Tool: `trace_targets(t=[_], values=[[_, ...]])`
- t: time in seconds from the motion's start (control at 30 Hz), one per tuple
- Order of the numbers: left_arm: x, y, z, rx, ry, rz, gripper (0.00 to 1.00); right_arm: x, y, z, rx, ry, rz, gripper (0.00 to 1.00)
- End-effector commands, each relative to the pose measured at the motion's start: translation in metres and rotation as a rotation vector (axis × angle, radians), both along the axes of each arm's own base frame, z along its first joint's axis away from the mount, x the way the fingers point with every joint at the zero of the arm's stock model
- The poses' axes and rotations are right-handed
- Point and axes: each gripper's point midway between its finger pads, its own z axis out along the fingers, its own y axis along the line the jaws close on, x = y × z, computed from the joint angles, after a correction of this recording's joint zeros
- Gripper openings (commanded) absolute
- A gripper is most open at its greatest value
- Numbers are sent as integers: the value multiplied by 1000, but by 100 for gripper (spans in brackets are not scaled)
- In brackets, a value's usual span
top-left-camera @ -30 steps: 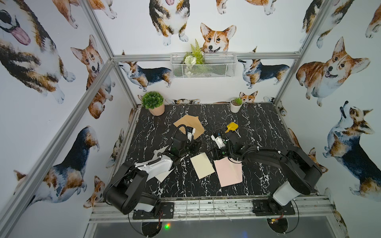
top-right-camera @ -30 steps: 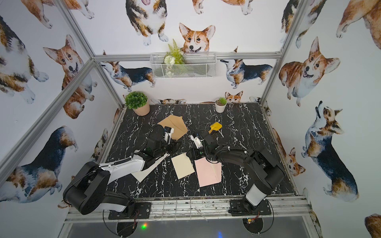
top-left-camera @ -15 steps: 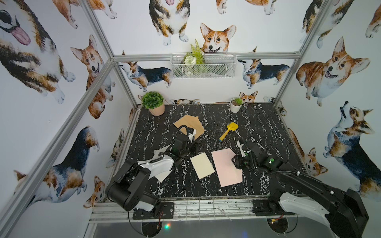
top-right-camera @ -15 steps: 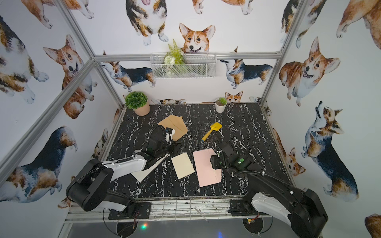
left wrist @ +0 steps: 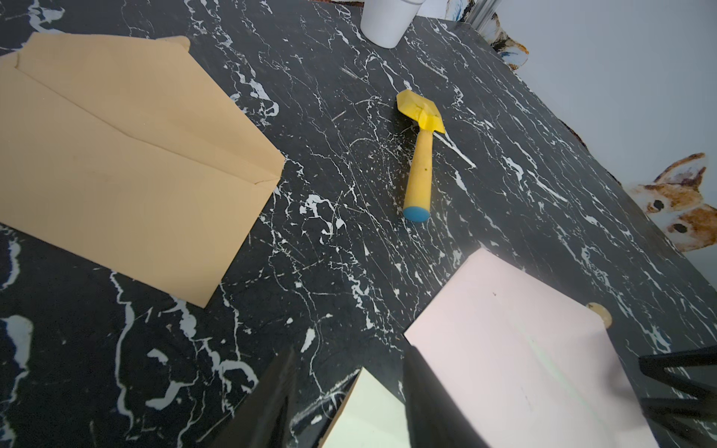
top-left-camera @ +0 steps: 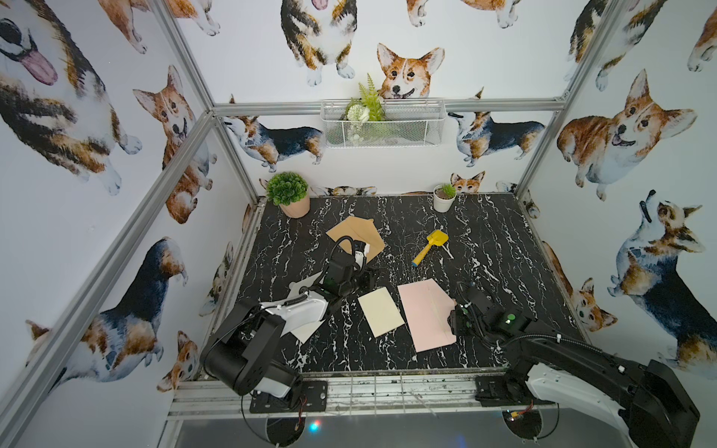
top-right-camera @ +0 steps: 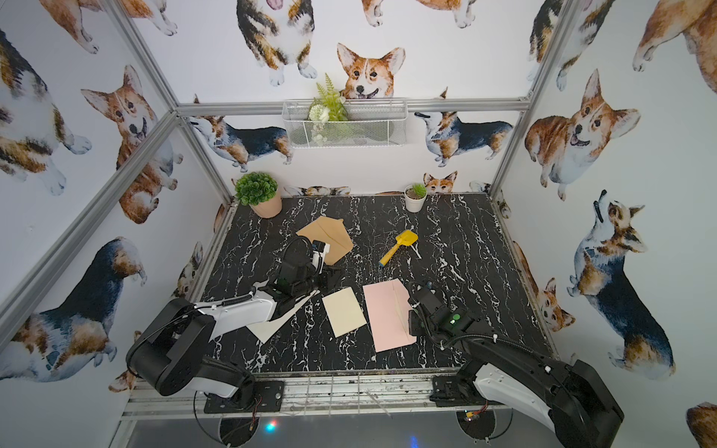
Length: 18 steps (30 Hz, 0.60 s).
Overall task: Take the letter paper out of the envelope
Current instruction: Move the envelope to the center of the board.
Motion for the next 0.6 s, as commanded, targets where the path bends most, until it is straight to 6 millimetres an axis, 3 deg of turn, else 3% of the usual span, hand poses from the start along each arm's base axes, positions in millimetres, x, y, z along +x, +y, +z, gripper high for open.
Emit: trace_targets(t=[0.0,0.17,0.37,0.57], values=[[3,-3,5,-8,-29,-9,48,12,17,-1,68,-30,-1,55],[3,-4,2,-6,-22,-12,48,16,42,-12,136,-1,59,50],[3,-4,3,-3,-24,-10,49,18,44,-19,127,2,62,31],[3,-4,2,-6,-21,-11,49,20,36,-5,154,-78,45,1]])
